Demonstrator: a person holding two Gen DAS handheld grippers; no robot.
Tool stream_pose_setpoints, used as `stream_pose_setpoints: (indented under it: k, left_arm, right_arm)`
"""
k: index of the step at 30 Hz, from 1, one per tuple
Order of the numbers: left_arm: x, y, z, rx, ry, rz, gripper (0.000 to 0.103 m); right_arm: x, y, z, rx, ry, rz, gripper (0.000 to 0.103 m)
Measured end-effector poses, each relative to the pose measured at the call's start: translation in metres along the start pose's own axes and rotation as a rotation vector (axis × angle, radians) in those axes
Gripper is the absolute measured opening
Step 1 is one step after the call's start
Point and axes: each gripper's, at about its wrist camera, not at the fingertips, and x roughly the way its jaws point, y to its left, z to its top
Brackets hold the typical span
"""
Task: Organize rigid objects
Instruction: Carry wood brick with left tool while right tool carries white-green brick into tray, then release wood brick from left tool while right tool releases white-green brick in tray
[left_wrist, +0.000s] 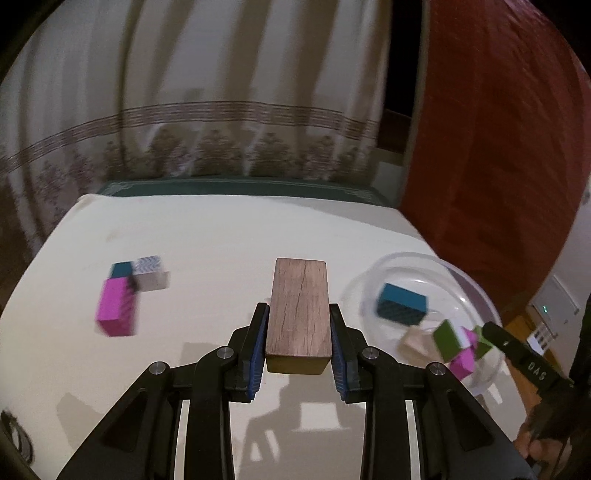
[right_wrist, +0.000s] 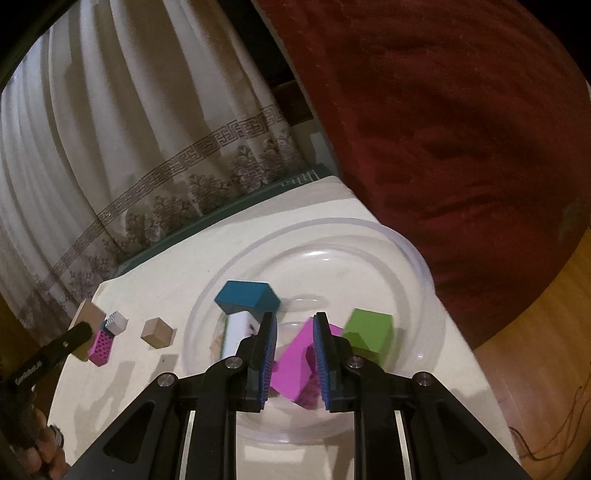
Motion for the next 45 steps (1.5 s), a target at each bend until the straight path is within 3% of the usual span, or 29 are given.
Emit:
stream_pose_setpoints:
  k: [12, 25, 26, 28, 29, 36, 38, 40, 41, 45]
  left_arm:
    - [0.031, -0.063, 0.016, 0.085, 0.036, -0.123, 0.031]
    - [0.056, -0.099, 0.026, 0.136, 0.082, -0.207, 0.033]
    - [0.058, -0.099, 0.026, 0.138, 0.09, -0.2, 0.035]
    - [0.062, -0.097, 0.027, 0.126, 0.1, -0.188, 0.062]
    - [0.061, -0.093, 0.026, 0.11, 0.085, -0.182, 0.066]
    - [0.054, -0.075, 0.026, 0.105, 0.06, -0.133, 0.067]
    - [0.052, -0.07, 0.025, 0.099, 0.056, -0.114, 0.072]
    - [0.05, -0.065, 0.024, 0.091, 0.049, -0.087, 0.09]
    - [0.048, -0.062, 0.023, 0.085, 0.043, -0.073, 0.093]
    - [0.046, -0.049, 0.02, 0.061, 0.047, -0.04, 0.095]
  right_arm:
    - [-0.009, -0.023, 0.001, 0.012, -0.014, -0.041, 0.022]
    - [-0.007, -0.032, -0.001, 0.024, -0.005, -0.057, 0.022]
    - [-0.006, -0.032, -0.001, 0.024, -0.004, -0.059, 0.022]
    - [-0.004, -0.032, -0.002, 0.025, 0.003, -0.062, 0.022]
    - [-0.003, -0.032, -0.002, 0.025, 0.006, -0.06, 0.022]
    - [-0.002, -0.027, -0.005, 0.016, 0.007, -0.053, 0.034]
    - [-0.002, -0.024, -0.006, 0.008, 0.007, -0.05, 0.036]
    - [-0.003, -0.022, -0.007, 0.007, 0.008, -0.049, 0.045]
    - [-0.004, -0.021, -0.007, 0.006, 0.004, -0.051, 0.051]
    - [-0.007, -0.016, -0.007, -0.001, -0.015, -0.054, 0.056]
